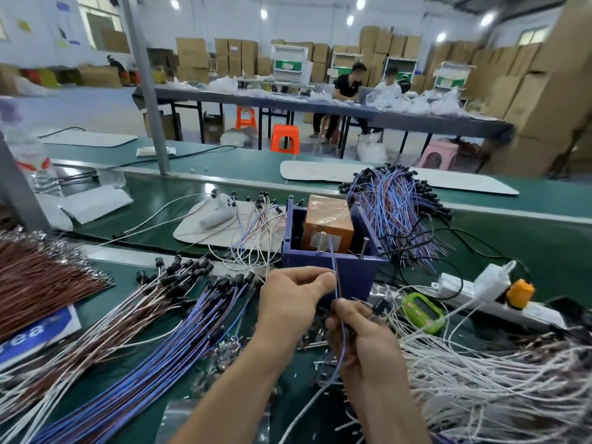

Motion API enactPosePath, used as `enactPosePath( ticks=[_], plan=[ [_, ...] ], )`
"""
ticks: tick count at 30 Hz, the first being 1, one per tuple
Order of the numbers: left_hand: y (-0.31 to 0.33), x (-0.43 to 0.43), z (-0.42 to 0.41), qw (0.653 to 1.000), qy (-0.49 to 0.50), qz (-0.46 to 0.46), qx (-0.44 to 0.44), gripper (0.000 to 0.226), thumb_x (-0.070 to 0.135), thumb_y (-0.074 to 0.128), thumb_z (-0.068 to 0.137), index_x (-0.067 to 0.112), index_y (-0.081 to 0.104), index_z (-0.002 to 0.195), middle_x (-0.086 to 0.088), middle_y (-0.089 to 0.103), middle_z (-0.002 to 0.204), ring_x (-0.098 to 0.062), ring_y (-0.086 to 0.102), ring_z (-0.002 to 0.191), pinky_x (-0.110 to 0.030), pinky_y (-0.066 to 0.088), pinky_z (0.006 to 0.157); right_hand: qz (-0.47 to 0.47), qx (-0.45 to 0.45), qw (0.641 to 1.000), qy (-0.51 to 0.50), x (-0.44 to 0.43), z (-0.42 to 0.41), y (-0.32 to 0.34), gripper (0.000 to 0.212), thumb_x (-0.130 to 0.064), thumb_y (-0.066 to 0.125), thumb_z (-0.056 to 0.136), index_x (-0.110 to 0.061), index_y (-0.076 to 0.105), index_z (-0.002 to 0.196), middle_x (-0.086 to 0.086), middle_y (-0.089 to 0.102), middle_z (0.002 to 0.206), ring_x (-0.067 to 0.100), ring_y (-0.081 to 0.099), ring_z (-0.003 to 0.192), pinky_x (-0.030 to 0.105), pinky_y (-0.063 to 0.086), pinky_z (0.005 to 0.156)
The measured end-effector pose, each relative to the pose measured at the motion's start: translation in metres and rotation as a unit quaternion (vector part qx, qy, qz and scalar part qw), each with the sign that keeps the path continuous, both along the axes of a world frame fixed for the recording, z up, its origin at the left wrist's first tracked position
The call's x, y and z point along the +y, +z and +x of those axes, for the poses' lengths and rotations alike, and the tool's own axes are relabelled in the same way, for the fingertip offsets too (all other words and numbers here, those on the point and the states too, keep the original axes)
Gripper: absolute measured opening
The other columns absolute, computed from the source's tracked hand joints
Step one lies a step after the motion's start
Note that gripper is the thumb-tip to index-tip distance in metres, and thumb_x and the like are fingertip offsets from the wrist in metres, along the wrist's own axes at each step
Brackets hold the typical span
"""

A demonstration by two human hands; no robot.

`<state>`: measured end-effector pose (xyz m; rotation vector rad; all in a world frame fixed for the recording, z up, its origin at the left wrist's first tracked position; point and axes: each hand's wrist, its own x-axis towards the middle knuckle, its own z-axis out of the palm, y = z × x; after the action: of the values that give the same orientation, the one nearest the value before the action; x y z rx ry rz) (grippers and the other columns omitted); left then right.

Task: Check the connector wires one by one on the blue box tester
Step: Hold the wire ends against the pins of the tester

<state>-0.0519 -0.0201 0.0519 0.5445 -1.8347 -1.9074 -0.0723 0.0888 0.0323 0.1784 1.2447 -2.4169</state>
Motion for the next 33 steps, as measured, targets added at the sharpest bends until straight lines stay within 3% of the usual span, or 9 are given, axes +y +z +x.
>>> enactPosePath(
  ticks=[2, 5, 9, 13, 17, 24, 29, 33],
  plan=[
    [-0.003, 0.005, -0.009, 1.000, 0.003, 0.006, 0.003, 0.015, 0.018, 0.083, 0.083, 0.032, 0.083, 0.078, 0.003, 0.079, 0.074, -0.009, 0.074, 0.068, -0.027, 0.060, 0.066, 0.020, 0.004, 1.000, -0.022, 0.000, -0.002, -0.002, 0.007, -0.008, 0.072, 0.072, -0.004, 0.067, 0.075, 0.015, 0.064, 0.058, 0.018, 0.060, 0.046, 0.023, 0.052, 0.047],
    [-0.010, 0.010, -0.015, 0.999, 0.004, 0.031, 0.014, 0.014, 0.017, 0.083, 0.082, 0.028, 0.082, 0.075, 0.000, 0.077, 0.071, -0.008, 0.069, 0.061, -0.022, 0.055, 0.057, 0.035, 0.006, 0.998, -0.056, 0.001, -0.005, -0.002, 0.008, -0.004, 0.073, 0.076, -0.005, 0.067, 0.070, 0.016, 0.064, 0.057, 0.020, 0.061, 0.046, 0.026, 0.053, 0.047],
    [-0.026, 0.012, -0.018, 0.995, 0.055, 0.080, 0.014, 0.019, 0.014, 0.078, 0.087, 0.027, 0.081, 0.074, -0.003, 0.077, 0.070, -0.012, 0.070, 0.062, -0.029, 0.058, 0.062, 0.040, -0.010, 0.992, -0.122, 0.004, -0.009, -0.006, 0.036, 0.001, 0.071, 0.088, -0.014, 0.067, 0.056, 0.011, 0.067, 0.059, 0.017, 0.064, 0.047, 0.024, 0.051, 0.044],
    [-0.031, 0.011, -0.019, 0.994, 0.064, 0.087, 0.023, 0.027, 0.013, 0.070, 0.091, 0.031, 0.078, 0.073, -0.009, 0.078, 0.072, -0.018, 0.073, 0.063, -0.026, 0.057, 0.059, 0.024, -0.019, 0.988, -0.149, 0.003, -0.010, -0.007, 0.031, 0.001, 0.071, 0.089, -0.013, 0.068, 0.061, 0.010, 0.069, 0.061, 0.014, 0.065, 0.050, 0.021, 0.053, 0.047],
    [-0.031, 0.009, -0.019, 0.997, 0.054, 0.054, 0.026, 0.016, 0.017, 0.072, 0.087, 0.026, 0.077, 0.074, -0.008, 0.075, 0.067, -0.013, 0.068, 0.057, -0.023, 0.055, 0.057, 0.035, -0.025, 0.988, -0.151, 0.001, -0.010, -0.007, 0.029, -0.002, 0.071, 0.090, -0.014, 0.068, 0.064, 0.009, 0.068, 0.060, 0.013, 0.061, 0.048, 0.019, 0.049, 0.044],
    [-0.033, 0.004, -0.018, 0.997, 0.063, 0.037, 0.032, 0.012, 0.023, 0.076, 0.088, 0.024, 0.079, 0.076, -0.005, 0.074, 0.066, -0.012, 0.066, 0.060, -0.034, 0.055, 0.068, 0.061, -0.018, 0.985, -0.161, 0.002, -0.011, -0.010, 0.024, -0.006, 0.072, 0.090, -0.013, 0.069, 0.067, 0.012, 0.068, 0.062, 0.012, 0.055, 0.045, 0.019, 0.041, 0.038],
    [-0.031, 0.006, -0.017, 0.997, 0.063, 0.032, 0.042, 0.014, 0.019, 0.075, 0.087, 0.028, 0.079, 0.077, -0.005, 0.074, 0.065, -0.011, 0.067, 0.060, -0.021, 0.055, 0.062, 0.060, -0.006, 0.985, -0.164, 0.002, -0.011, -0.010, 0.039, -0.008, 0.071, 0.091, -0.019, 0.071, 0.054, 0.010, 0.067, 0.059, 0.009, 0.045, 0.037, 0.017, 0.033, 0.035],
    [-0.030, 0.008, -0.014, 0.996, 0.071, 0.017, 0.046, 0.017, 0.018, 0.075, 0.086, 0.030, 0.079, 0.076, -0.004, 0.074, 0.063, -0.010, 0.067, 0.058, -0.016, 0.053, 0.059, 0.048, -0.015, 0.984, -0.170, 0.003, -0.012, -0.011, 0.036, -0.008, 0.070, 0.091, -0.020, 0.075, 0.057, 0.010, 0.069, 0.062, 0.010, 0.050, 0.041, 0.018, 0.035, 0.035]
  ],
)
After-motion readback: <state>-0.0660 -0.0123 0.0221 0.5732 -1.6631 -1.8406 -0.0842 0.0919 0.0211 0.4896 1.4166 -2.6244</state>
